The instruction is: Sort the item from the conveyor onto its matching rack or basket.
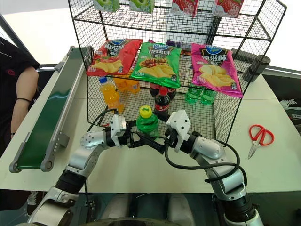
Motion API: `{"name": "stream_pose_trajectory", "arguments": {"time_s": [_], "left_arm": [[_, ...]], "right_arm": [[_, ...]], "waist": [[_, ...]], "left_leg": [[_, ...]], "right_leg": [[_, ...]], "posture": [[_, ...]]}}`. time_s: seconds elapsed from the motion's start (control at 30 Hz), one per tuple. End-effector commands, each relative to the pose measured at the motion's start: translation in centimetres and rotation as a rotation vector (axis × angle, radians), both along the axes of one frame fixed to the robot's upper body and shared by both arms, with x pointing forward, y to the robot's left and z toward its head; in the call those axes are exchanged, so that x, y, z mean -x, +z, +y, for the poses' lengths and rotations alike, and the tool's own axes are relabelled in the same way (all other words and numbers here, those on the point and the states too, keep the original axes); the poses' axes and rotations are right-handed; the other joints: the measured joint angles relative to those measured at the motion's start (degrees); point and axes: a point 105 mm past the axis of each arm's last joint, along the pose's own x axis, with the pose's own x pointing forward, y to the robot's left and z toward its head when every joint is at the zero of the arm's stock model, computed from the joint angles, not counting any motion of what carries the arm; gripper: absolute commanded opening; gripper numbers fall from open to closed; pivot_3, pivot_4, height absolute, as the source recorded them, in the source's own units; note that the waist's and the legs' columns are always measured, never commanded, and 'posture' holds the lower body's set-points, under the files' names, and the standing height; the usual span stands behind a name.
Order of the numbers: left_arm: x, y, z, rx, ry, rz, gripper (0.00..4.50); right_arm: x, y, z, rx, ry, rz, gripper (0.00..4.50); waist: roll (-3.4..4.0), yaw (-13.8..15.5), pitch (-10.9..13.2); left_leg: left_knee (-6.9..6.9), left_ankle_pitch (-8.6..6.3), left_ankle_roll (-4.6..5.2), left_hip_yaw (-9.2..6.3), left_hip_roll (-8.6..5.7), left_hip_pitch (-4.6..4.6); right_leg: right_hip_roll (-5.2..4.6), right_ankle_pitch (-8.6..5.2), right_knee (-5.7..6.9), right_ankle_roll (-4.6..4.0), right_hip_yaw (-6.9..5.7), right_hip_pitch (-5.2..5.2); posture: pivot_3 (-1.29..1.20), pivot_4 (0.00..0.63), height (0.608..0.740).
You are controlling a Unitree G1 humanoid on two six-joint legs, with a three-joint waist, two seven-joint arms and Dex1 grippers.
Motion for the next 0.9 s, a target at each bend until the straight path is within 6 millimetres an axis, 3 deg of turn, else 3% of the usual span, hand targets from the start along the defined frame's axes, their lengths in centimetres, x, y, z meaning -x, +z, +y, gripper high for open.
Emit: {"name": "stream_pose_trajectory", "arguments": {"time_s": [0.03,0.2,0.27,0.33,0.4,0.6,0.77,0.9], "left_arm": [[0.2,1.9,-0.6,0.033,-0.036,-0.081,2.71],[0.0,2.0,-0.6,0.032,-0.027,-0.072,2.71],[0.1,1.9,-0.6,0.036,-0.03,-0.049,2.71],[0.0,1.6,-0.4,0.025,-0.026,-0.026,3.74],[-0.1,1.1,-0.1,-0.001,-0.008,-0.012,4.47],[-0.9,-0.5,2.3,-0.003,0.137,0.073,4.47],[-0.8,0.1,3.9,0.039,0.228,0.083,4.47],[-0.5,0.8,4.4,0.047,0.25,0.067,4.47]], "right_arm": [[0.4,0.9,0.3,-0.032,0.023,-0.028,4.5],[0.4,0.8,0.2,-0.056,0.016,-0.013,2.98],[0.2,0.8,0.0,-0.054,-0.003,-0.024,2.98],[0.0,0.9,-0.2,-0.061,-0.026,-0.033,2.98],[-0.3,1.2,-0.6,-0.071,-0.06,-0.05,2.98],[-2.4,1.5,-4.9,-0.069,-0.339,-0.112,2.98],[-3.6,0.0,-9.0,-0.056,-0.59,-0.106,2.98],[-4.4,-1.6,-10.5,-0.056,-0.718,-0.098,2.98]], "waist": [[0.0,-0.02,0.0],[-0.01,0.0,-0.01],[-0.01,-0.01,-0.01],[-0.01,-0.01,-0.01],[-0.01,-0.01,-0.01],[0.0,0.04,-0.01],[-0.01,0.03,-0.02],[0.05,-0.13,-0.04]], "left_leg": [[0.01,0.0,0.0,-0.01,0.03,0.0],[0.01,0.0,0.0,-0.02,0.15,0.02],[0.01,0.0,0.0,-0.02,0.18,0.02],[0.01,0.0,0.0,-0.02,0.19,0.03],[0.02,0.0,0.0,-0.02,0.2,0.03],[0.02,0.0,0.0,-0.02,0.21,0.03],[0.02,0.0,0.0,-0.01,0.3,0.02],[0.01,0.0,-0.01,0.02,0.33,0.07]], "right_leg": [[0.03,0.0,0.0,0.0,0.01,0.01],[0.19,0.0,0.0,0.0,0.04,0.0],[0.22,0.0,0.0,0.0,0.04,0.0],[0.23,0.0,0.01,0.0,0.04,0.0],[0.23,0.0,0.02,-0.01,0.04,0.0],[0.22,0.0,0.03,-0.01,0.05,0.0],[0.2,0.0,0.03,-0.01,0.06,0.0],[0.22,0.0,0.1,-0.01,0.15,-0.01]], "posture": [[0.0,0.15,0.74],[0.0,0.15,0.74],[0.0,0.15,0.74],[0.0,0.15,0.74],[0.0,0.15,0.74],[0.0,0.15,0.74],[0.0,0.15,0.74],[0.0,0.15,0.74]]}}
